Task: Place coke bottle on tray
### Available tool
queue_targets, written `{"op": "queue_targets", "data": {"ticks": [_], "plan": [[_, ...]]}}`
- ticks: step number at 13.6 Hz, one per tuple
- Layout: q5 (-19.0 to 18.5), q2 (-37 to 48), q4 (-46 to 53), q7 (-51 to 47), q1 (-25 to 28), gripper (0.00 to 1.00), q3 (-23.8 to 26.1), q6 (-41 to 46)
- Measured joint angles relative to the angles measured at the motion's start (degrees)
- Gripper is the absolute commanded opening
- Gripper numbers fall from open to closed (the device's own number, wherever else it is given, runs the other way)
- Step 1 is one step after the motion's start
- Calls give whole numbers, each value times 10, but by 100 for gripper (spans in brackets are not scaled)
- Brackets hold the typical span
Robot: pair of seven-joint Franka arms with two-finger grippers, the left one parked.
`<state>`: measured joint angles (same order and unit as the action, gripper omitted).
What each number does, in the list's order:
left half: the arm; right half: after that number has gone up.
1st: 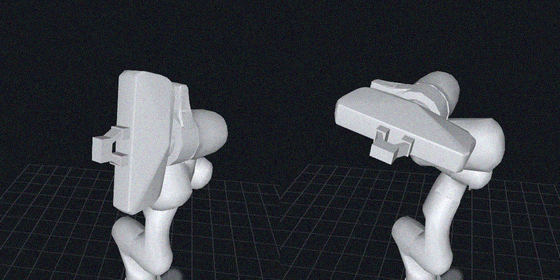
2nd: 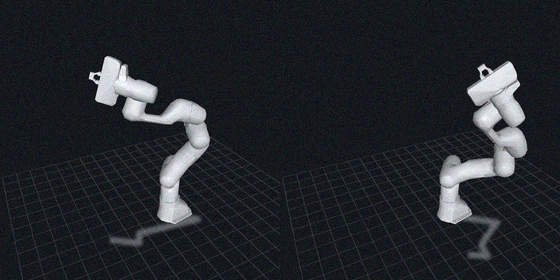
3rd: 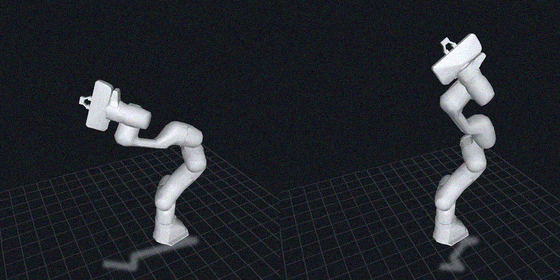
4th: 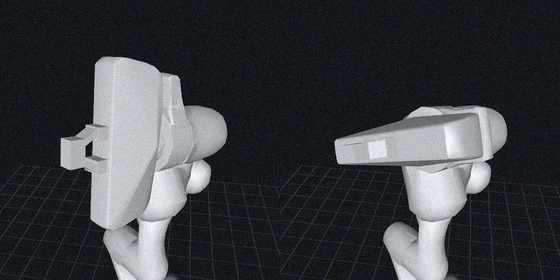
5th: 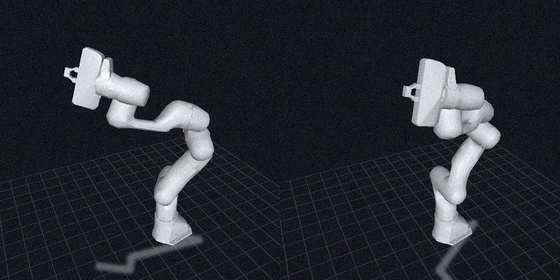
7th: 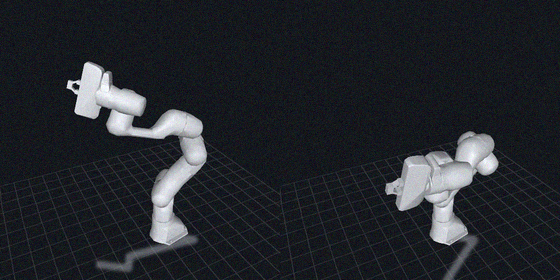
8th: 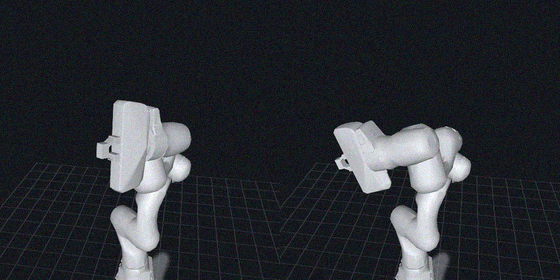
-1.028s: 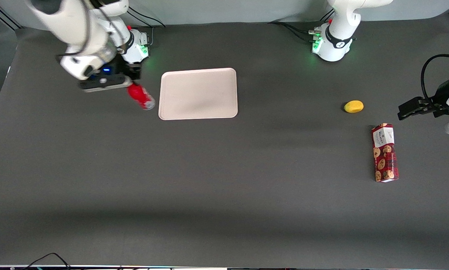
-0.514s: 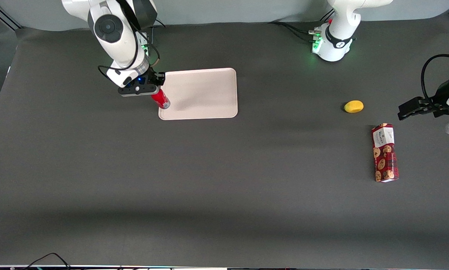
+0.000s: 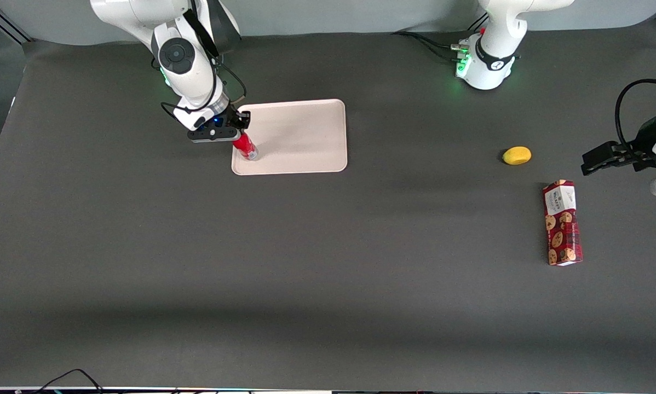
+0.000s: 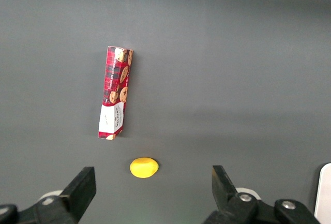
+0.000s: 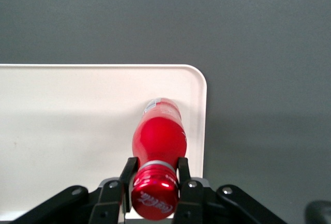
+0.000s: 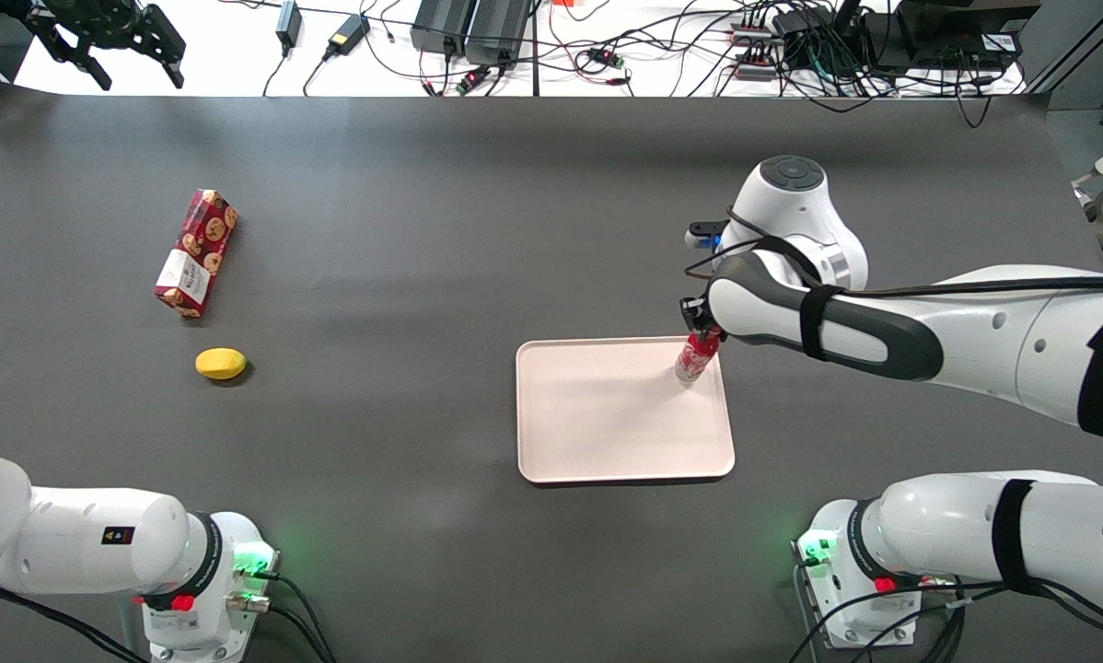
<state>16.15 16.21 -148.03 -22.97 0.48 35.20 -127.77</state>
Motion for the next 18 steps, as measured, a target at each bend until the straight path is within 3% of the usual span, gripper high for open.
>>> {"op": "queue_targets", "data": {"ticks": [4,5,6,7,15,18], "plan": [[0,-2,-7,-10,0,33,6,-9],[0,-5,-9,-11,0,46,6,-13],[0,-7,-11,-12,0,69,6,-16],[1,-8,-11,-12,0,100,6,-16],[1,-6,13,-44,0,100,5,-5],[-8,17,44,-44,-2,100,-24,20]]}}
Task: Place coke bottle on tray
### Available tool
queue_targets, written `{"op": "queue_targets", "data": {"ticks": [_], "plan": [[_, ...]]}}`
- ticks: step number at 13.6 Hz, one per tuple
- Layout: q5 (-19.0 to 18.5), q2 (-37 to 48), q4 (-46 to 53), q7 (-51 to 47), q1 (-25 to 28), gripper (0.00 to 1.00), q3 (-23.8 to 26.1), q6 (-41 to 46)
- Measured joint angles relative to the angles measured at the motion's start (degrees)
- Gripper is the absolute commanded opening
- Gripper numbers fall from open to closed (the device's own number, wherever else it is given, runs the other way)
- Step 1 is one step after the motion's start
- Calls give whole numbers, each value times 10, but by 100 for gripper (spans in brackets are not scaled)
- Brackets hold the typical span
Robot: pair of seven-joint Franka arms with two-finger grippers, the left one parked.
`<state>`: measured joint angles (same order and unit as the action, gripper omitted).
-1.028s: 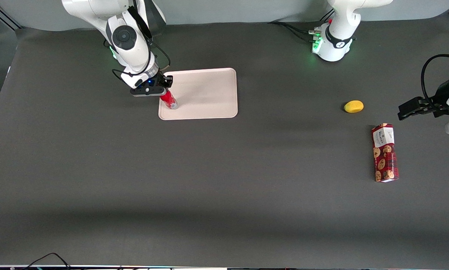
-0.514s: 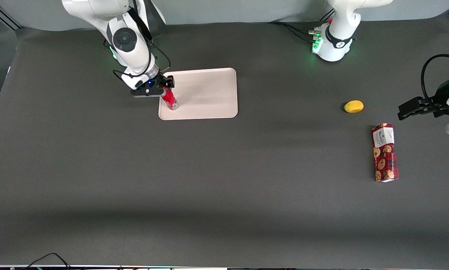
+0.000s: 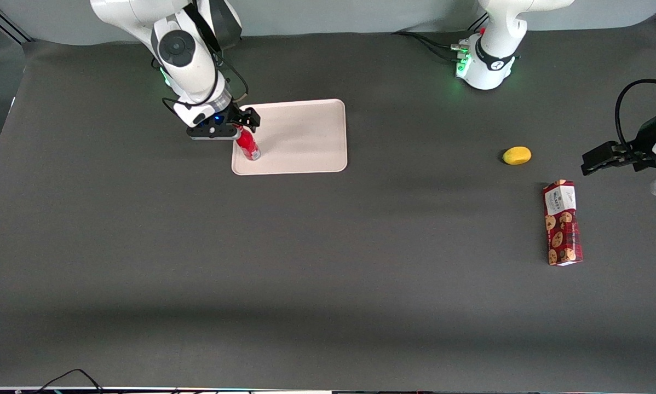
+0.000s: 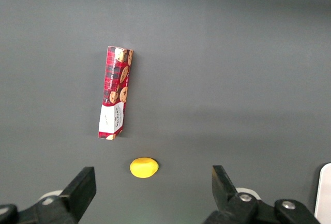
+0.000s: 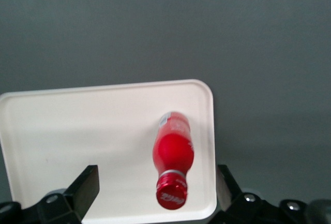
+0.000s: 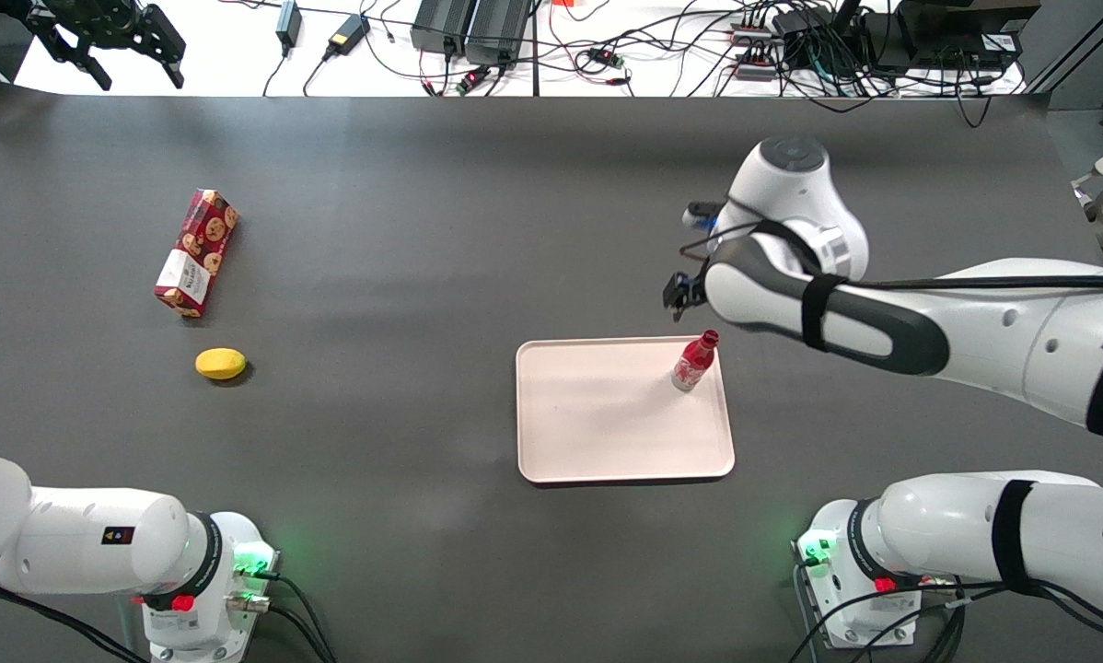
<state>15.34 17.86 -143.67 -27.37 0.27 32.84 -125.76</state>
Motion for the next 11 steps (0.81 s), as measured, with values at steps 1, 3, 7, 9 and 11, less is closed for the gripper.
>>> {"op": "queue_targets", "data": {"ticks": [1,3,7,9,11], "plan": [[-15,10,7,6,0,100,-28,3],[-34,23,36,42,-1,100,-97,22],[-87,10,130,115,-4,100,-192,36],[-113,-23,194,141,-4,100,-219,58],[-120,-68,274,173,-4,100,-246,100]]}}
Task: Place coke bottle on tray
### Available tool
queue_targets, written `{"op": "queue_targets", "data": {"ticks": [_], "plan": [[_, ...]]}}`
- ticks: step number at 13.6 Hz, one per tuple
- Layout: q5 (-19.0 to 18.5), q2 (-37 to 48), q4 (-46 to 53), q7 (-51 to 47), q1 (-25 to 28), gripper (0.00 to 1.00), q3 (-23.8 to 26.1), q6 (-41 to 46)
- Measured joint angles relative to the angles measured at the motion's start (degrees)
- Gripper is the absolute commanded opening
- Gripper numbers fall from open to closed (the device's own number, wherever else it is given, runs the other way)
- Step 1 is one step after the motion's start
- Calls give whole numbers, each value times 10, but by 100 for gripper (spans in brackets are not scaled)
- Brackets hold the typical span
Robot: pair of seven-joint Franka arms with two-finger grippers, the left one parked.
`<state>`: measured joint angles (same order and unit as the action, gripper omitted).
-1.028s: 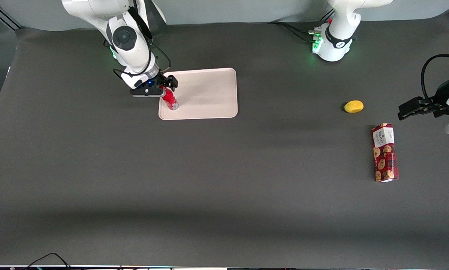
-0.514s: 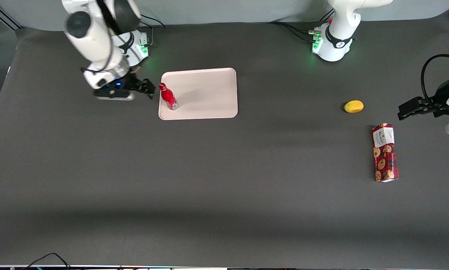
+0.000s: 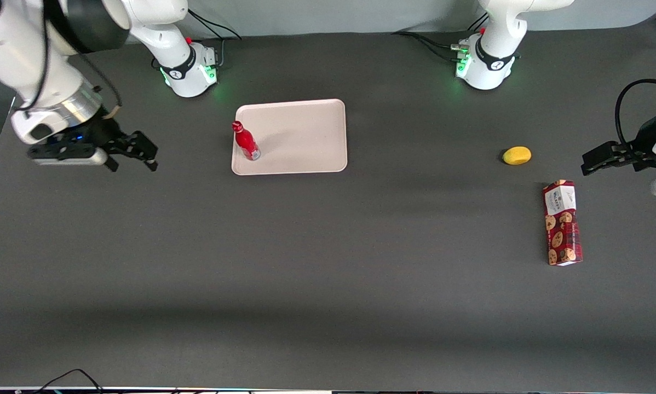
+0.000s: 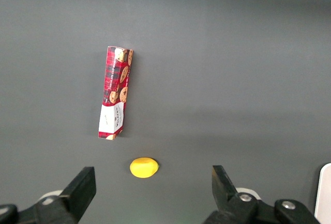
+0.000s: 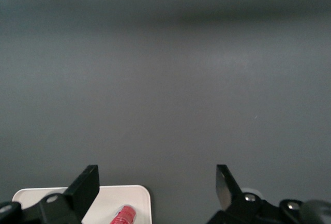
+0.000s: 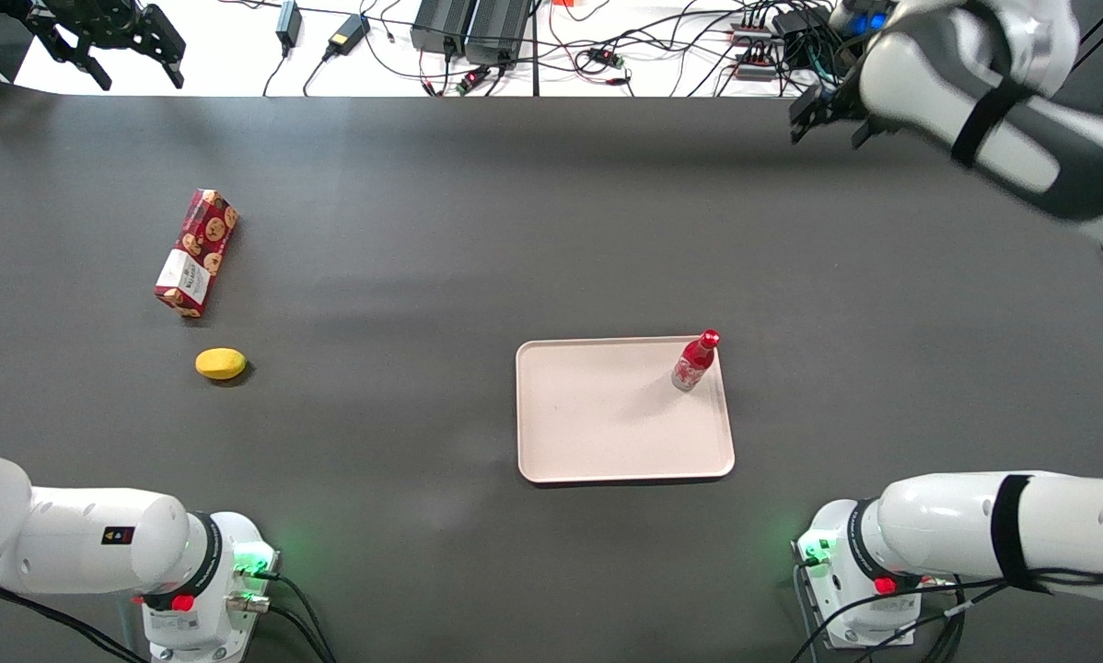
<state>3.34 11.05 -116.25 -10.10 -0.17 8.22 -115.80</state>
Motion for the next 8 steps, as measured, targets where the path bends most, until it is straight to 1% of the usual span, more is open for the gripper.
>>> {"op": "queue_targets", "data": {"ticks": [2,5,8], "plan": [[-1,-41,75,41,0,100,-33,32],[-4,-82,156,59,-1,100,-72,81],[-31,-94,174,60,-1,100,-86,88]]}}
